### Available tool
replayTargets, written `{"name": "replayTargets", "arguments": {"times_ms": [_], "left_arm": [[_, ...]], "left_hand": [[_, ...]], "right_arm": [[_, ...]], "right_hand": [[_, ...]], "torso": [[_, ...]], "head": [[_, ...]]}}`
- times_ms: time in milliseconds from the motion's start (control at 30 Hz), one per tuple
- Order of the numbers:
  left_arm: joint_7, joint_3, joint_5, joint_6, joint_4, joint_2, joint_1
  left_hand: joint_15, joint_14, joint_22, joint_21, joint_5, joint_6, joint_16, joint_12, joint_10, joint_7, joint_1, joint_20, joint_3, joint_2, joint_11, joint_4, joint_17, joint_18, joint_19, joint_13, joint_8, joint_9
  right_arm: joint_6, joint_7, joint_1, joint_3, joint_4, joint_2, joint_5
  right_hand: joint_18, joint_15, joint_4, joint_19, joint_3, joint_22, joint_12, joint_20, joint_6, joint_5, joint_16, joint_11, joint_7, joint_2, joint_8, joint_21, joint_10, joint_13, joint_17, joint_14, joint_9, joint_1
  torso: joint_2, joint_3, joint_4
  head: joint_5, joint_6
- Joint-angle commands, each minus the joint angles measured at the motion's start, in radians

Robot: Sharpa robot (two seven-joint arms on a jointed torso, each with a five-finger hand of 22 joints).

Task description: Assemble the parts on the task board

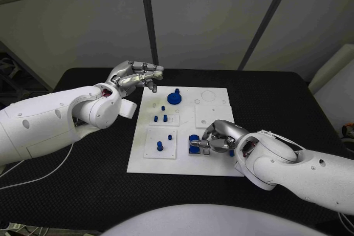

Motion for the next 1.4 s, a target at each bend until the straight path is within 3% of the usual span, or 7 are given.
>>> {"name": "replayTargets", "arguments": {"times_ms": [33,167,833,1133,1300,1400], "left_arm": [[0.001,0.001,0.001,0.006,0.001,0.001,0.001],[0.001,0.001,0.001,0.007,0.000,0.002,0.001],[-0.001,0.001,0.001,0.007,-0.002,0.004,0.001],[0.000,0.001,0.001,0.008,-0.003,0.004,0.000],[0.001,0.001,0.001,0.008,-0.004,0.004,-0.001],[0.001,0.000,0.001,0.007,-0.004,0.003,-0.002]], "left_hand": [[0.004,-0.005,-0.001,-0.001,-0.003,-0.009,0.003,0.004,-0.007,0.000,-0.001,0.007,-0.005,0.005,0.001,-0.001,-0.002,-0.009,0.001,0.001,0.004,-0.001],[0.004,-0.005,-0.001,-0.001,-0.003,-0.010,0.003,0.004,-0.007,0.001,-0.001,0.007,-0.005,0.005,0.001,-0.001,-0.002,-0.009,0.001,0.001,0.004,-0.001],[0.004,-0.005,-0.002,-0.001,-0.003,-0.010,0.003,0.004,-0.008,0.001,-0.001,0.007,-0.005,0.006,0.001,0.000,-0.002,-0.009,0.001,0.001,0.004,-0.001],[0.004,-0.005,-0.002,-0.002,-0.003,-0.011,0.003,0.004,-0.008,0.001,-0.001,0.007,-0.006,0.006,0.002,0.000,-0.002,-0.009,0.001,0.001,0.004,-0.001],[0.004,-0.005,-0.002,-0.002,-0.003,-0.011,0.003,0.004,-0.008,0.001,-0.001,0.007,-0.006,0.006,0.002,0.000,-0.002,-0.009,0.001,0.001,0.004,-0.001],[0.004,-0.005,-0.002,-0.002,-0.003,-0.011,0.003,0.004,-0.008,0.001,-0.001,0.007,-0.006,0.006,0.002,0.000,-0.002,-0.009,0.001,0.001,0.004,-0.001]], "right_arm": [[-0.003,0.026,0.002,0.000,0.010,-0.007,-0.015],[0.000,0.030,0.002,0.000,0.017,-0.014,-0.023],[0.003,0.022,0.001,0.000,0.000,-0.012,-0.056],[-0.065,0.037,0.001,0.000,0.010,-0.032,-0.062],[-0.121,0.087,0.002,0.000,0.029,-0.086,-0.012],[-0.132,0.113,0.002,0.001,0.039,-0.127,0.012]], "right_hand": [[-0.009,-0.007,-0.029,-0.004,0.016,0.002,-0.003,-0.006,-0.006,0.033,-0.006,-0.003,-0.004,-0.003,0.006,-0.006,0.002,0.004,0.192,0.091,0.005,0.082],[-0.009,-0.008,-0.055,-0.004,0.022,0.003,-0.003,-0.007,-0.005,0.035,-0.006,-0.004,-0.005,-0.010,0.007,-0.007,0.003,0.006,0.192,0.091,0.010,0.144],[-0.010,-0.009,-0.052,-0.001,0.021,0.006,0.000,-0.008,0.002,0.031,-0.005,-0.006,-0.008,-0.002,0.011,-0.005,0.007,0.011,0.195,0.091,0.014,0.153],[-0.009,-0.011,-0.062,-0.001,0.026,0.006,-0.002,-0.010,0.000,0.039,-0.005,-0.008,-0.010,0.010,0.011,-0.006,0.008,0.012,0.195,0.091,0.017,0.194],[-0.009,-0.005,-0.068,-0.004,0.035,0.003,-0.009,-0.007,-0.034,0.084,-0.007,0.002,0.005,0.033,-0.031,-0.009,0.005,0.010,0.191,0.090,-0.003,0.237],[-0.009,0.001,-0.073,-0.006,0.042,0.001,-0.012,-0.002,-0.039,0.090,-0.009,0.009,0.013,0.045,-0.064,-0.011,0.004,0.010,0.188,0.090,-0.025,0.264]], "torso": [[0.000,0.0003,-0.0011],[0.000,0.0004,0.0004],[0.002,0.0000,0.0015],[0.000,0.0011,-0.0009],[-0.001,0.0002,-0.0008],[-0.001,-0.0001,-0.0012]], "head": [[-0.001,0.000],[-0.003,0.001],[-0.004,0.003],[-0.005,0.004],[-0.011,0.006],[-0.014,0.009]]}}
